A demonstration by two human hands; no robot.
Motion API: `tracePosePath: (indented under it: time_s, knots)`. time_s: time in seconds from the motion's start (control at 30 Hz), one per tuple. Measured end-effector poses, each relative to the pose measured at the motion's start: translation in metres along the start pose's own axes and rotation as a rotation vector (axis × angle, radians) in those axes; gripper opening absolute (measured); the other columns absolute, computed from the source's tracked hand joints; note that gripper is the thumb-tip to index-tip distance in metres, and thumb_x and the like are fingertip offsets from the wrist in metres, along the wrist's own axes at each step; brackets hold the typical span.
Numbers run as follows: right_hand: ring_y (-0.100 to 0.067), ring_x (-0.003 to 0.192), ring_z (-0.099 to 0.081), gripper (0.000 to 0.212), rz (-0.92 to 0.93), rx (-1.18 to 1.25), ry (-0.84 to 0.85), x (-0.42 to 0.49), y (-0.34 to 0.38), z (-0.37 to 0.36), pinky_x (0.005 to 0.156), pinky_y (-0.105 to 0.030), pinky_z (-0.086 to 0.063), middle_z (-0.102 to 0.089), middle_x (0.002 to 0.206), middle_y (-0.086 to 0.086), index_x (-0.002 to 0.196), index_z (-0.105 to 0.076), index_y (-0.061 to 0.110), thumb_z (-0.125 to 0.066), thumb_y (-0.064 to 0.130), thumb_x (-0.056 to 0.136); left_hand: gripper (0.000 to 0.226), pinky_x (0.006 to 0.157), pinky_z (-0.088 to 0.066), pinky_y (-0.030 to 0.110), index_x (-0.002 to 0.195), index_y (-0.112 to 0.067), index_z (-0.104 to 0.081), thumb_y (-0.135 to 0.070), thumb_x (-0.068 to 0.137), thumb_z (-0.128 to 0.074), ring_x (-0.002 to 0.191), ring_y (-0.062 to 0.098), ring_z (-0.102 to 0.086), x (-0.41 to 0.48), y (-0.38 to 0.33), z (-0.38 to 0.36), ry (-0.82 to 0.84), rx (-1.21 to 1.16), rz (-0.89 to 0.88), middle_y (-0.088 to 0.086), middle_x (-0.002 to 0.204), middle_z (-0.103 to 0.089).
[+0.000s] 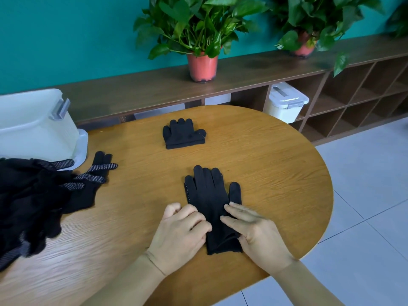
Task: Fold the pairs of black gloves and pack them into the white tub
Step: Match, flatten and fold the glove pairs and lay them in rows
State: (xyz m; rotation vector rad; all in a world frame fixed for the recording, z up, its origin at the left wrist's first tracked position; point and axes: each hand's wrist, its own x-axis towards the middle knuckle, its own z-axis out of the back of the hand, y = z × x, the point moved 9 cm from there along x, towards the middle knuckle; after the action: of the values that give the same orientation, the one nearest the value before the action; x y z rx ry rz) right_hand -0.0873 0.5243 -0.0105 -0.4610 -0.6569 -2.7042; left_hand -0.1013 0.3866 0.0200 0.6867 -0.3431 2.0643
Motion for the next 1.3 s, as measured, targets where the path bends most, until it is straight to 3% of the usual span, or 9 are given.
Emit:
tracePosePath:
  time_s: [0.2, 0.37, 0.43, 0.5, 0.63, 0.93, 1.3]
  knots:
    - [-0.018, 0.115, -0.064, 0.079, 0.007, -0.003, -0.004, 0.001, 0.0, 0.0, 0.087, -0.027, -0.057, -0.069, 0.121, -0.002, 0.108, -0.076, 0.019, -0.08, -0.02, 0.04, 0.017, 0.085, -0.031, 0.031, 0.082, -0.027, -0.071, -0.017, 0.082, -0.057, 0.088, 0.01, -0.06, -0.001, 0.006, -0.003, 0.037, -0.043, 0.056, -0.015, 0.084, -0.067]
    - [-0.019, 0.116, -0.064, 0.076, 0.02, -0.009, -0.008, 0.001, 0.0, -0.001, 0.089, -0.029, -0.056, -0.069, 0.122, -0.004, 0.109, -0.076, 0.019, -0.08, -0.019, 0.043, 0.016, 0.089, -0.029, 0.034, 0.092, -0.029, -0.075, -0.027, 0.09, -0.06, 0.1, 0.007, -0.06, -0.004, 0.017, -0.006, 0.082, -0.098, 0.093, -0.019, 0.1, -0.069]
    - [-0.022, 0.116, -0.064, 0.066, 0.061, -0.024, -0.04, 0.0, 0.004, 0.002, 0.082, -0.034, -0.06, -0.069, 0.122, -0.007, 0.108, -0.076, 0.017, -0.073, -0.019, 0.053, 0.016, 0.089, -0.029, 0.034, 0.09, -0.029, -0.075, -0.027, 0.091, -0.06, 0.099, 0.006, -0.061, -0.004, 0.014, -0.006, 0.086, -0.105, 0.058, -0.018, 0.099, -0.07]
    - [-0.023, 0.115, -0.065, 0.049, 0.133, -0.064, -0.099, -0.003, 0.012, 0.008, 0.079, -0.035, -0.061, -0.069, 0.121, -0.008, 0.106, -0.077, 0.015, -0.053, -0.01, 0.071, 0.015, 0.088, -0.031, 0.033, 0.089, -0.027, -0.075, -0.025, 0.091, -0.06, 0.097, 0.006, -0.063, -0.003, 0.012, -0.005, 0.083, -0.114, 0.056, -0.018, 0.098, -0.071]
    - [-0.025, 0.114, -0.066, 0.044, 0.22, -0.146, -0.145, -0.007, 0.02, 0.01, 0.079, -0.037, -0.061, -0.07, 0.118, -0.011, 0.1, -0.078, 0.014, -0.041, 0.0, 0.082, 0.016, 0.088, -0.031, 0.032, 0.086, -0.025, -0.073, -0.021, 0.089, -0.058, 0.094, 0.005, -0.064, -0.005, 0.013, -0.006, 0.074, -0.118, 0.095, -0.017, 0.097, -0.071]
    - [-0.022, 0.115, -0.065, 0.034, 0.297, -0.215, -0.127, -0.007, 0.03, 0.007, 0.083, -0.032, -0.058, -0.071, 0.118, -0.009, 0.097, -0.078, 0.018, -0.05, 0.005, 0.084, 0.017, 0.088, -0.033, 0.032, 0.083, -0.023, -0.07, -0.017, 0.083, -0.055, 0.092, 0.006, -0.064, -0.004, 0.014, -0.007, 0.092, -0.118, 0.127, -0.015, 0.094, -0.069]
    - [-0.021, 0.116, -0.065, 0.045, 0.256, -0.192, -0.088, -0.007, 0.026, 0.01, 0.08, -0.034, -0.06, -0.07, 0.12, -0.008, 0.101, -0.078, 0.018, -0.041, 0.001, 0.081, 0.017, 0.089, -0.033, 0.034, 0.083, -0.025, -0.07, -0.013, 0.083, -0.057, 0.091, 0.01, -0.061, -0.004, 0.009, -0.004, 0.147, -0.069, 0.011, -0.013, 0.092, -0.066]
